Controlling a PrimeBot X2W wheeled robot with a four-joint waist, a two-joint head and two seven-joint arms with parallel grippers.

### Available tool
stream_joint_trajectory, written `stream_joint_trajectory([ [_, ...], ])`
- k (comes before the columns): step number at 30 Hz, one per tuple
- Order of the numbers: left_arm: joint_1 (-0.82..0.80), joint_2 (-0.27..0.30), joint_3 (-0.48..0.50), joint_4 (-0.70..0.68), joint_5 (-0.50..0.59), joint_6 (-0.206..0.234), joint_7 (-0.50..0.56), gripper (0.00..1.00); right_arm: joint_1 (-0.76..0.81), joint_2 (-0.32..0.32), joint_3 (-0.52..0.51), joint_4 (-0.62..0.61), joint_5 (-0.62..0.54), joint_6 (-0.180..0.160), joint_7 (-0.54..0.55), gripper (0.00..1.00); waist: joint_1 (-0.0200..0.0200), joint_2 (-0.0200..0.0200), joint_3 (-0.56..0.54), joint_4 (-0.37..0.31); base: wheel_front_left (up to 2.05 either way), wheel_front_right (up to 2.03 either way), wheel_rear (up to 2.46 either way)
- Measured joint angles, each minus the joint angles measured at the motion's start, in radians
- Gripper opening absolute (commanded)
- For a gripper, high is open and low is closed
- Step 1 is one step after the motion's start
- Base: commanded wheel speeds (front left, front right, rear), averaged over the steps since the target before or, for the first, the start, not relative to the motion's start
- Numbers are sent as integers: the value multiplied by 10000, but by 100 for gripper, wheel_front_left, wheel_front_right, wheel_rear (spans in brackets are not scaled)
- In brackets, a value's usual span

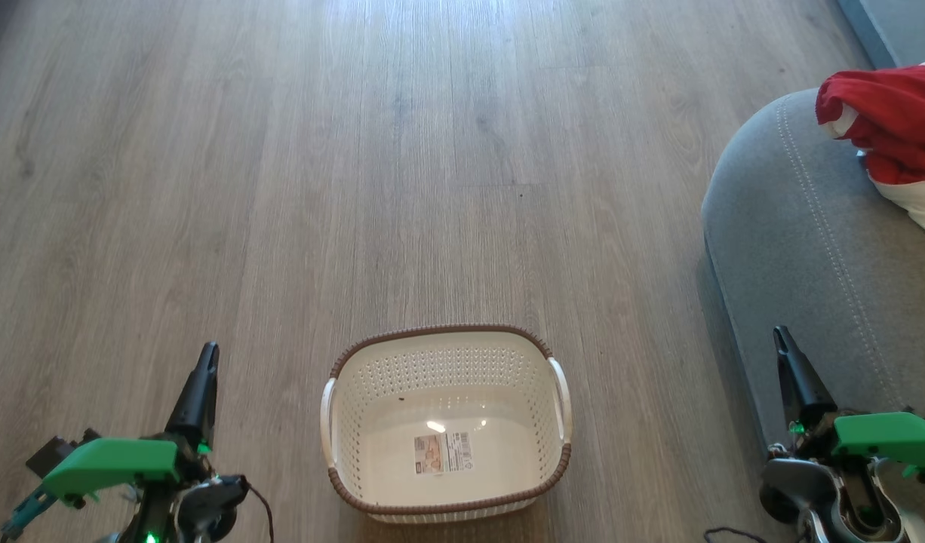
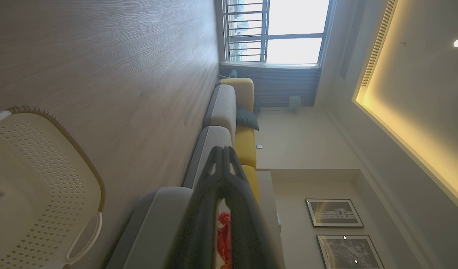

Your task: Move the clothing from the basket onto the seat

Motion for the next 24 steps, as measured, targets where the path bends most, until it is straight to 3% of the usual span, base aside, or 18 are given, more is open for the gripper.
stream_joint_trajectory([
  [24,0,-2,0,0,0,0,0,0,0,0,0,0,0,-2,0,0,0,0,0,0,0,0,0],
])
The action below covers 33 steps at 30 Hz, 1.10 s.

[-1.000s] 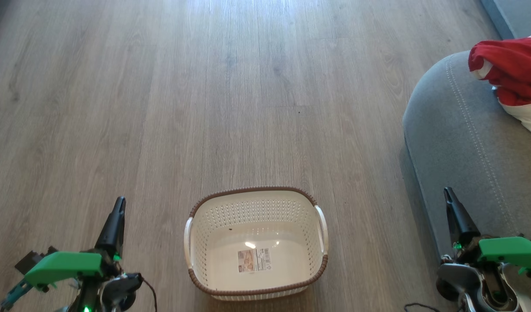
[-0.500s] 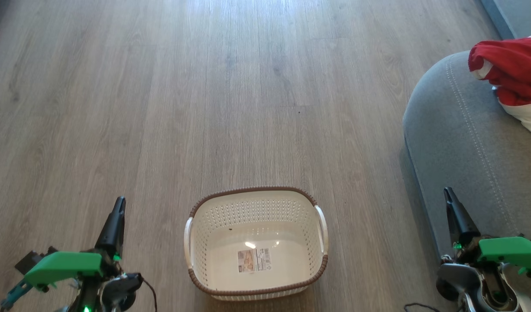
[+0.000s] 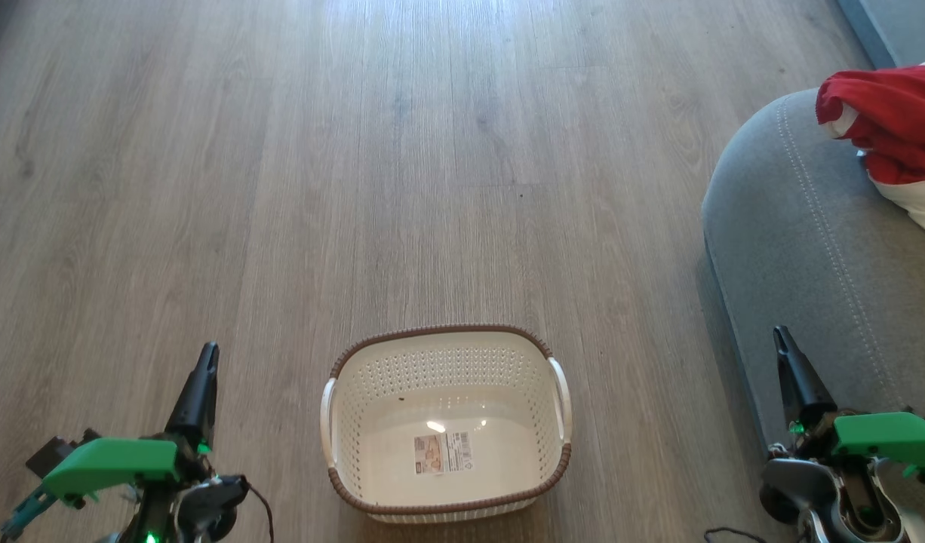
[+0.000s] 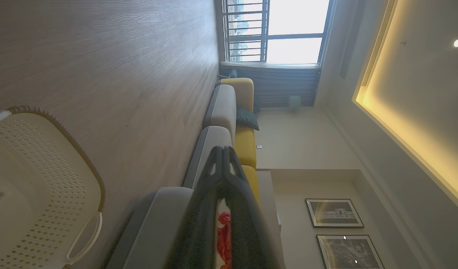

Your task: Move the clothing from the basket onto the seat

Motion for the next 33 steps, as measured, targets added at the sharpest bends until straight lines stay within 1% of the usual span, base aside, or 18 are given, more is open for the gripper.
stream_joint_trajectory([
  [33,0,0,2,0,0,0,0,0,0,0,0,0,0,0,0,0,0,0,0,0,0,0,0],
])
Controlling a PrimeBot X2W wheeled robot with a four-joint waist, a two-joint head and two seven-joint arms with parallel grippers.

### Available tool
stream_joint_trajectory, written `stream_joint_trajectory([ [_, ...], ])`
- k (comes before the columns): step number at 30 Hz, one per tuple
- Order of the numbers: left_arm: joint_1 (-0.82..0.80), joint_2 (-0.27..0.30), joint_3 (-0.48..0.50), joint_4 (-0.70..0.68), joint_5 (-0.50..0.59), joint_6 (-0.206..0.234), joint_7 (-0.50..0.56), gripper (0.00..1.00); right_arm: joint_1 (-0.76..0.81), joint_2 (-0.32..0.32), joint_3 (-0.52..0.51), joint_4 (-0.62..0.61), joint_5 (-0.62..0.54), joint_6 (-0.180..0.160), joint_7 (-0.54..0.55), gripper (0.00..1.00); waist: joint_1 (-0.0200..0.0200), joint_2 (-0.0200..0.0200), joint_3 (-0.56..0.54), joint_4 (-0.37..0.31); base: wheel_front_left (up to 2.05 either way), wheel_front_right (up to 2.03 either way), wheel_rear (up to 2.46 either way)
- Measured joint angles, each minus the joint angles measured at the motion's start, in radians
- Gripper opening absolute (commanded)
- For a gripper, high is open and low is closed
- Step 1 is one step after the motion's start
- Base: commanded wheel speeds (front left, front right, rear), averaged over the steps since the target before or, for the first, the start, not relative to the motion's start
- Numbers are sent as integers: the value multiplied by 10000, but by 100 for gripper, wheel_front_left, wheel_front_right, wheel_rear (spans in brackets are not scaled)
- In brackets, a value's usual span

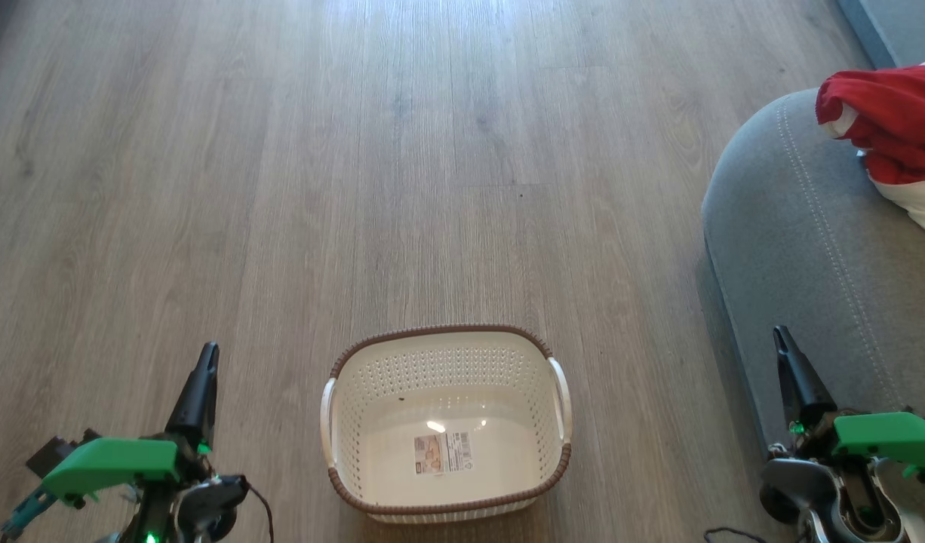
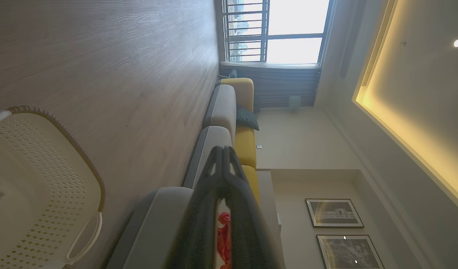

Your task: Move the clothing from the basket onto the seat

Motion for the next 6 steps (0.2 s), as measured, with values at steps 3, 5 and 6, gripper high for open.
stream_joint_trajectory([
  [3,0,0,0,0,0,0,0,0,0,0,0,0,0,0,0,0,0,0,0,0,0,0,0],
  [5,0,0,0,0,0,0,0,0,0,0,0,0,0,0,0,0,0,0,0,0,0,0,0],
  [6,0,0,0,0,0,0,0,0,0,0,0,0,0,0,0,0,0,0,0,0,0,0,0],
])
